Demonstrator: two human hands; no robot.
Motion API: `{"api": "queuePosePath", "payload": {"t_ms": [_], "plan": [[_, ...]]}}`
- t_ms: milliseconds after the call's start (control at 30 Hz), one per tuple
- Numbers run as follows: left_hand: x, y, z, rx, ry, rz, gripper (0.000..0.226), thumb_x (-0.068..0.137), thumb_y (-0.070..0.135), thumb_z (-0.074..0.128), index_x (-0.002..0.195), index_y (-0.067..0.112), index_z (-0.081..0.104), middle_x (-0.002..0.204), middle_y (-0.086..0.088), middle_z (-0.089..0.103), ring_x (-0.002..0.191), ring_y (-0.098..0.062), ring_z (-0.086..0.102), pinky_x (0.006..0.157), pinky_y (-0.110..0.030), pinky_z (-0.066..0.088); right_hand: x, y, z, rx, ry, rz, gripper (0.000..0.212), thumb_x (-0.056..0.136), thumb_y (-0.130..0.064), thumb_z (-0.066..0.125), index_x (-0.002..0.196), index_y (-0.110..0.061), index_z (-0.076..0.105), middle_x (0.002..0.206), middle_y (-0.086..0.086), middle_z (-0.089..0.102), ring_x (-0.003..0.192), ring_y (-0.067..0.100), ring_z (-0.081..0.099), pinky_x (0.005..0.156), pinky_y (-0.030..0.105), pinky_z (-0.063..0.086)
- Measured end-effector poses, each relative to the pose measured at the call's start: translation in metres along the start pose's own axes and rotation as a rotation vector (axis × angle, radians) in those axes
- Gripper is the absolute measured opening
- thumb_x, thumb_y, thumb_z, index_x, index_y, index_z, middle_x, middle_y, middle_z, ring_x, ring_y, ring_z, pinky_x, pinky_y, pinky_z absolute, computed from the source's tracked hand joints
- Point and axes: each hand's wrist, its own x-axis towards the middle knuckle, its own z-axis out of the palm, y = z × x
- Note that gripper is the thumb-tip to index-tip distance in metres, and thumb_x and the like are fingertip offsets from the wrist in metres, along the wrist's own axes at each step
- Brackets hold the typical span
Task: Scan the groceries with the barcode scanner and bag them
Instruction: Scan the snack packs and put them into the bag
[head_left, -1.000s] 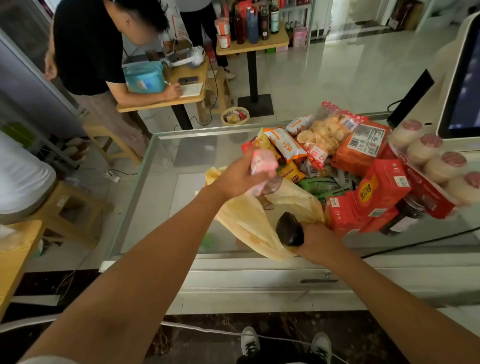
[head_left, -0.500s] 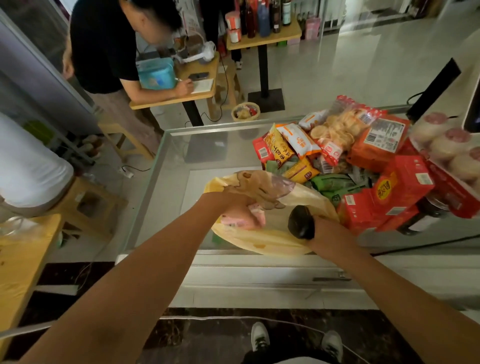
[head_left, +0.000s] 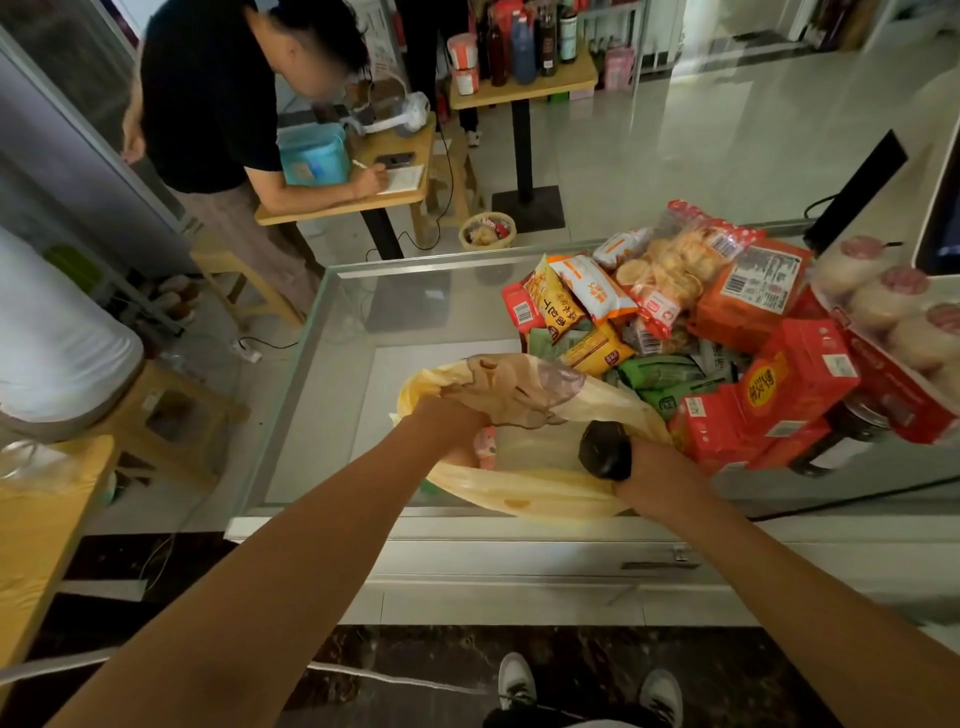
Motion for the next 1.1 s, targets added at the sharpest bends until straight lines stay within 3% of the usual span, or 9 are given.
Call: {"api": "queuePosePath", "payload": {"t_ms": [200,333,433,567,667,767,933,1033,1100], "plan": [[-0.001,-0.005,0.012,-0.022,0.004,-0.06,0.057,0.077,0.046,0.071,0.129,0.029,0.055,0.121,0.006,0.062,0.117,-0.022,0.057,0.097,-0.032,0.046,-0.004,-0.002,-0.003,0.016,0.002,-0.004,0.023,0.082,-0.019,0.061,0.105,-0.026,0.06,0.086,-0.005,0.063,0.085,0.016,0.06,0.073,0.03,0.051],[-0.013,-0.002,0.004,-0.152,-0.002,0.033,0.061,0.084,0.041,0.072,0.14,0.032,0.05,0.14,0.004,0.052,0.128,-0.024,0.05,0.106,-0.038,0.042,-0.011,-0.005,-0.009,0.037,0.012,-0.017,0.023,0.083,-0.021,0.062,0.105,-0.027,0.059,0.088,-0.006,0.063,0.088,0.018,0.061,0.077,0.031,0.051],[-0.022,0.006,-0.013,-0.151,0.001,0.139,0.062,0.084,0.05,0.067,0.141,0.038,0.048,0.136,0.011,0.056,0.127,-0.018,0.05,0.104,-0.029,0.038,-0.021,-0.008,-0.017,0.053,0.039,-0.058,0.023,0.083,-0.021,0.062,0.106,-0.026,0.059,0.085,-0.006,0.062,0.088,0.019,0.062,0.073,0.031,0.051],[-0.025,0.036,-0.051,-0.376,0.361,0.325,0.02,0.094,0.042,0.063,0.106,0.029,0.072,0.092,0.026,0.056,0.087,0.003,0.055,0.074,-0.013,0.035,-0.046,-0.009,-0.041,0.175,0.146,-0.117,0.035,0.083,-0.025,0.068,0.117,-0.024,0.056,0.082,-0.01,0.057,0.086,0.02,0.062,0.073,0.034,0.052],[-0.016,0.069,-0.074,-0.465,0.501,0.417,0.014,0.095,0.034,0.063,0.105,0.027,0.07,0.097,0.016,0.064,0.085,-0.006,0.058,0.075,-0.027,0.046,-0.069,-0.003,-0.068,0.402,0.354,-0.107,0.043,0.081,-0.027,0.075,0.12,-0.023,0.058,0.085,-0.009,0.06,0.085,0.016,0.06,0.074,0.032,0.049],[0.002,0.106,-0.083,-0.427,0.535,0.52,0.039,0.089,0.024,0.07,0.127,0.02,0.063,0.126,0.001,0.062,0.112,-0.017,0.058,0.095,-0.033,0.046,-0.084,0.003,-0.094,0.628,0.54,-0.098,0.047,0.076,-0.026,0.081,0.119,-0.024,0.061,0.087,-0.018,0.061,0.091,0.01,0.058,0.078,0.027,0.044],[0.027,0.161,-0.069,-0.31,0.389,0.42,0.114,0.055,0.085,0.059,0.148,0.024,0.038,0.149,-0.003,0.043,0.135,-0.026,0.042,0.108,-0.042,0.039,-0.096,0.012,-0.104,0.76,0.579,-0.09,0.045,0.074,-0.028,0.084,0.115,-0.022,0.065,0.102,-0.007,0.07,0.102,0.013,0.064,0.091,0.035,0.052],[0.03,0.17,-0.069,-0.365,0.513,0.519,0.107,0.059,0.082,0.06,0.144,0.018,0.046,0.146,-0.008,0.047,0.135,-0.028,0.042,0.11,-0.044,0.037,-0.103,0.015,-0.096,0.762,0.564,-0.082,0.042,0.073,-0.033,0.084,0.109,-0.031,0.063,0.099,-0.011,0.071,0.096,0.008,0.065,0.087,0.038,0.055],[0.023,0.174,-0.081,-0.474,0.827,0.66,0.075,0.076,0.064,0.059,0.119,0.003,0.064,0.123,-0.02,0.064,0.118,-0.025,0.055,0.102,-0.035,0.044,-0.109,0.015,-0.095,0.801,0.592,-0.1,0.043,0.072,-0.031,0.085,0.11,-0.031,0.064,0.099,-0.013,0.071,0.095,0.002,0.065,0.084,0.031,0.054]]}}
